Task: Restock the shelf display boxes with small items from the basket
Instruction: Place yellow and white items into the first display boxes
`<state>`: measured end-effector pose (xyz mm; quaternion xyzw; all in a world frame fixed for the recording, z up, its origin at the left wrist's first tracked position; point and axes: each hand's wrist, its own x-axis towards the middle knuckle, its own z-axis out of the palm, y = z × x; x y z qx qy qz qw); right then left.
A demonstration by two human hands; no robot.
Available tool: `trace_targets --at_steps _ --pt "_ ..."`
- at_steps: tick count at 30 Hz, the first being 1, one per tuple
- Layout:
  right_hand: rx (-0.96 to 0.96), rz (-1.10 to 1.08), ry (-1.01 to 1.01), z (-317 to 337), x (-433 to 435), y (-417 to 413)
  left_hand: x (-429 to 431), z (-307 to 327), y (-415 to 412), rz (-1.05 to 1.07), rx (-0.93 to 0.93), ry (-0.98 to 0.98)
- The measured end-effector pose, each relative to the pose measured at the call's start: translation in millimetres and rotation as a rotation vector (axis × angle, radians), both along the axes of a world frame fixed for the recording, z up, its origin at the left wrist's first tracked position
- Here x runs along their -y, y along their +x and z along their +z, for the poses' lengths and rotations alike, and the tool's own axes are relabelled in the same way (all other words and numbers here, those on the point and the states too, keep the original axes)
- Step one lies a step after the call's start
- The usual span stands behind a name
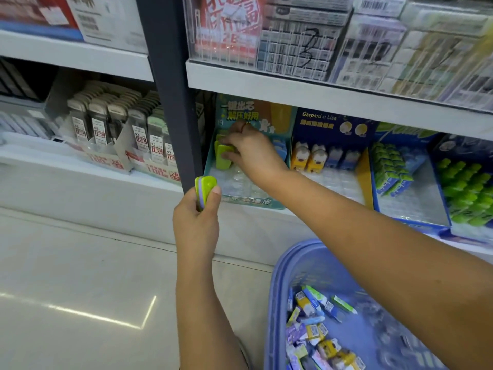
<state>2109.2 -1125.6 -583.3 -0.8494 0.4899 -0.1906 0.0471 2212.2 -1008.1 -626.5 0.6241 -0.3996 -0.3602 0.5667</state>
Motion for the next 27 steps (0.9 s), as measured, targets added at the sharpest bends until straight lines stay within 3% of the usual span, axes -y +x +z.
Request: trace_targets --at_steps 7,14,20,21,25,27 --pt "-0.070 0.006 -0.038 0.5 1.0 3.8 0.4 2.9 0.5 -0.068 -0.040 0.022" --pt "-0.004 0.035 -0.074 -6.1 -3.2 4.4 -0.7 5.7 2.3 -0.098 -0.027 0.036" --pt "0.003 -0.040 0.035 1.9 -14.8 -2.3 -1.5 10.4 3.0 -0.137 -0.042 0.002" --pt "0.050 -0.007 0.053 2.2 -21.7 -5.4 -2.0 11.3 2.9 -0.123 -0.048 -0.014" --pt "0.608 0.123 0.431 2.3 -59.6 -20.2 -1.1 16.7 1.6 -0.053 -0.121 -0.096" --pt "0.781 0.174 0.525 3.0 -69.1 -29.5 1.4 20.2 -0.7 -0.082 -0.116 -0.133"
